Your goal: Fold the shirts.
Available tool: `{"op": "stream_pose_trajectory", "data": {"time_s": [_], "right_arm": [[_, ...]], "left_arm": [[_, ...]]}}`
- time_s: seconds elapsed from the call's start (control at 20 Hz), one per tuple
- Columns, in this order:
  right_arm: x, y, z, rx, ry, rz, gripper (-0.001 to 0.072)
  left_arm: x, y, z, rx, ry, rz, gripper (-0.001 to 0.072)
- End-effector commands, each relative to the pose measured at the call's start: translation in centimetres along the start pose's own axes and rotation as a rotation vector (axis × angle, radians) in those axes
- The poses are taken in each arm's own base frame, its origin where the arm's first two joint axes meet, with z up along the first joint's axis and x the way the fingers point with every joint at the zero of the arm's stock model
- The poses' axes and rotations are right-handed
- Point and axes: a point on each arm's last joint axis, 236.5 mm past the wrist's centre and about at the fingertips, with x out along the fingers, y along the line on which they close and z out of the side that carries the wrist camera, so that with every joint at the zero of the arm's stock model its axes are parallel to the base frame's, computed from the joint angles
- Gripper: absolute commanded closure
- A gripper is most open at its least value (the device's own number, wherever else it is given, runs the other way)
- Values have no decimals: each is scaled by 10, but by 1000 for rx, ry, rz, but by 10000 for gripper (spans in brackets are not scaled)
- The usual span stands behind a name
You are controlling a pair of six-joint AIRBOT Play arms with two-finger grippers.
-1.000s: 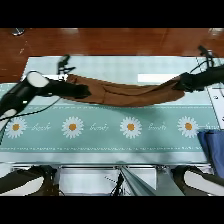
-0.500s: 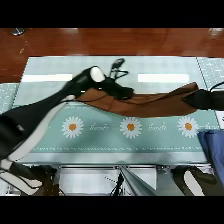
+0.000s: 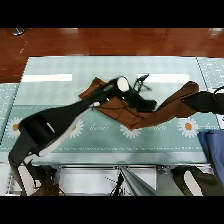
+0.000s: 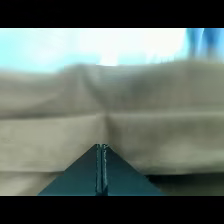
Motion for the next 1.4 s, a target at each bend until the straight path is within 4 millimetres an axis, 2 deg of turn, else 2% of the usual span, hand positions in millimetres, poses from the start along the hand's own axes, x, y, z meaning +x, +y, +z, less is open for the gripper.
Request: {"op": "stream_pose_trajectory", "data": {"time_s": [0.0, 0.05, 0.15, 0.25, 0.35, 0.45, 0.5, 0.55, 0.65, 0.75, 0.9, 1.05, 1.25, 1.3, 1.35], "right_arm": [[0, 12, 4, -8, -14, 51, 685], [4, 20, 6, -20, -3, 77, 685], [17, 40, 14, -69, 33, 127, 685], [40, 70, 31, -129, 52, 184, 685], [72, 103, 49, -174, 85, 235, 684], [116, 134, 61, -210, 141, 279, 684], [141, 150, 63, -228, 175, 298, 684], [168, 163, 63, -241, 205, 312, 683], [220, 181, 62, -241, 248, 326, 684], [263, 193, 57, -222, 285, 342, 683], [313, 202, 43, -201, 331, 355, 683], [340, 204, 39, -171, 349, 355, 683], [351, 215, 33, -91, 370, 408, 682], [351, 219, 22, -85, 406, 425, 563], [348, 220, 7, -101, 461, 434, 240]], "left_arm": [[-76, 33, 44, -91, -86, -9, 689], [-117, 51, 58, -116, -127, 4, 690], [-203, 90, 72, -145, -215, 88, 689], [-287, 118, 65, -161, -314, 206, 689], [-356, 125, 40, -144, -423, 304, 688], [-402, 115, 3, -94, -529, 359, 688], [-416, 111, -17, -81, -576, 384, 688], [-426, 107, -41, -75, -617, 408, 689], [-425, 98, -87, -85, -666, 430, 688], [-408, 92, -127, -80, -678, 433, 688], [-379, 98, -167, -141, -685, 412, 688], [-355, 113, -189, -213, -660, 391, 688], [-336, 124, -193, -265, -642, 344, 688], [-335, 128, -192, -272, -651, 347, 688], [-335, 130, -190, -276, -662, 349, 689]]}}
